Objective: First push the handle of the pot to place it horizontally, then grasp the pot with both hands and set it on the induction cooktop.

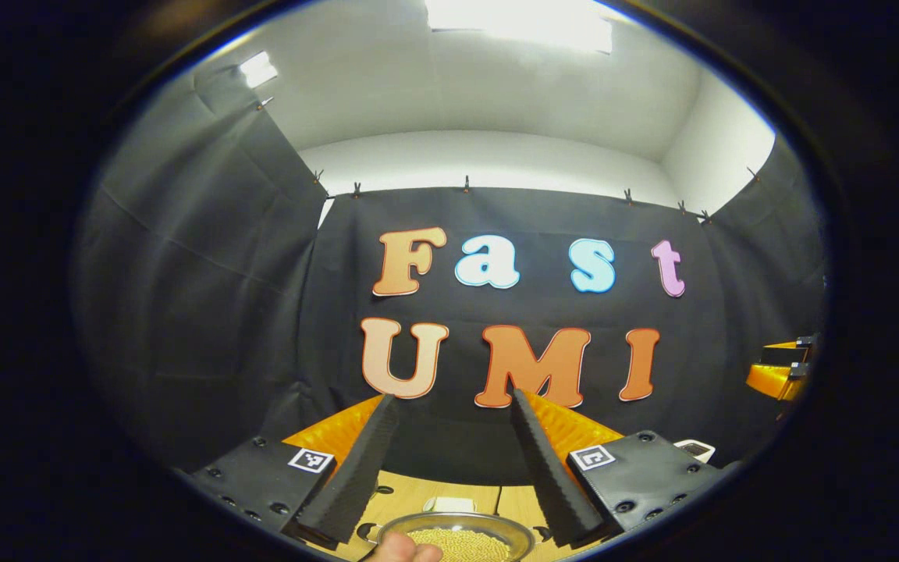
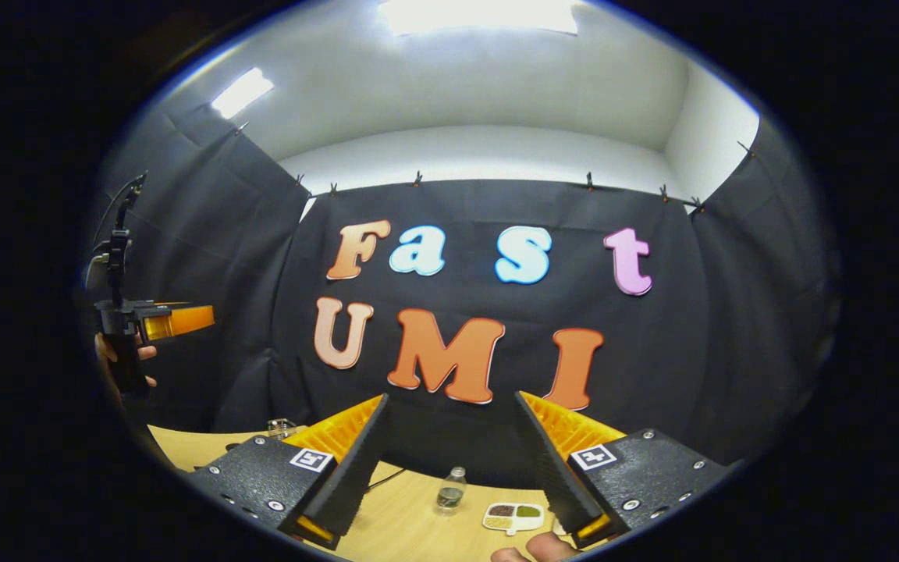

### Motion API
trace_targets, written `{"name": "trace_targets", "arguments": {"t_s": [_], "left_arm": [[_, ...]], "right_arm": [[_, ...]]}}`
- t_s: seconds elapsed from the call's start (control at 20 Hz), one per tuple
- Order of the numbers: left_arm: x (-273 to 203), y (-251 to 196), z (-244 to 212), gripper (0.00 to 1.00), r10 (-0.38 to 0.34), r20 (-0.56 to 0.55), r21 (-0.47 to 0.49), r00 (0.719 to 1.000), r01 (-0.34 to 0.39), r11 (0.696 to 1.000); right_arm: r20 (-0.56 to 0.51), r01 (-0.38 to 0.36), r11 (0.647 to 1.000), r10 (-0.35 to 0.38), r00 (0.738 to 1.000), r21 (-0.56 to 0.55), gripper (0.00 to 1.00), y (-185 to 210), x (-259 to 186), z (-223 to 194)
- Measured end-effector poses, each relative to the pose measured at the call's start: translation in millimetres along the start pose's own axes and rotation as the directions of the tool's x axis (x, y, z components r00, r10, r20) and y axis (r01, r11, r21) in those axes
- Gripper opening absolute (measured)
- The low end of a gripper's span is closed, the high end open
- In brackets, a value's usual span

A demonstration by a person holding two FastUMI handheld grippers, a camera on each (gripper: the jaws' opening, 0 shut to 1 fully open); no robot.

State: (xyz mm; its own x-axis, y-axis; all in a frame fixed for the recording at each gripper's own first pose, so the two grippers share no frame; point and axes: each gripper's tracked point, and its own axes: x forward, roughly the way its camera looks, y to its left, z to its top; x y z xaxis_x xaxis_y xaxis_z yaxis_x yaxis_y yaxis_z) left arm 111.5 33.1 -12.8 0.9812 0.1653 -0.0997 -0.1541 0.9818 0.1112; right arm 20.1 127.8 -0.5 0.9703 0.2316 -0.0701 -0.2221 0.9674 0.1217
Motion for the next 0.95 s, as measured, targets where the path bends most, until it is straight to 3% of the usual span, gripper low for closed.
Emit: {"name": "trace_targets", "arguments": {"t_s": [0.05,0.1,0.25,0.4,0.55,0.95], "left_arm": [[-1,0,7,0.93,-0.005,0.019,-0.011,1.0,0.006,1.0],[-5,0,13,0.93,-0.004,0.038,-0.019,0.999,0.005,1.0],[-12,-2,23,0.95,0.007,0.081,-0.049,0.997,-0.002,0.999],[-27,-10,27,0.94,0.004,0.121,-0.053,0.993,0.002,0.999],[-27,-10,30,0.93,0.044,0.155,-0.038,0.987,-0.038,0.999],[-16,-27,9,0.94,0.026,0.132,-0.068,0.991,-0.017,0.998]], "right_arm": [[0.024,0.014,1.0,-0.014,1.0,-0.01,0.93,-12,-6,10],[0.043,0.03,0.999,-0.029,0.999,-0.02,0.98,-23,-11,18],[0.06,0.083,0.995,-0.08,0.995,-0.057,0.92,-53,-30,26],[0.038,0.127,0.989,-0.125,0.991,-0.075,0.97,-73,-46,20],[0.012,0.149,0.986,-0.149,0.989,-0.078,0.97,-87,-55,7],[0.038,0.146,0.989,-0.145,0.989,-0.017,0.95,-108,-55,0]]}}
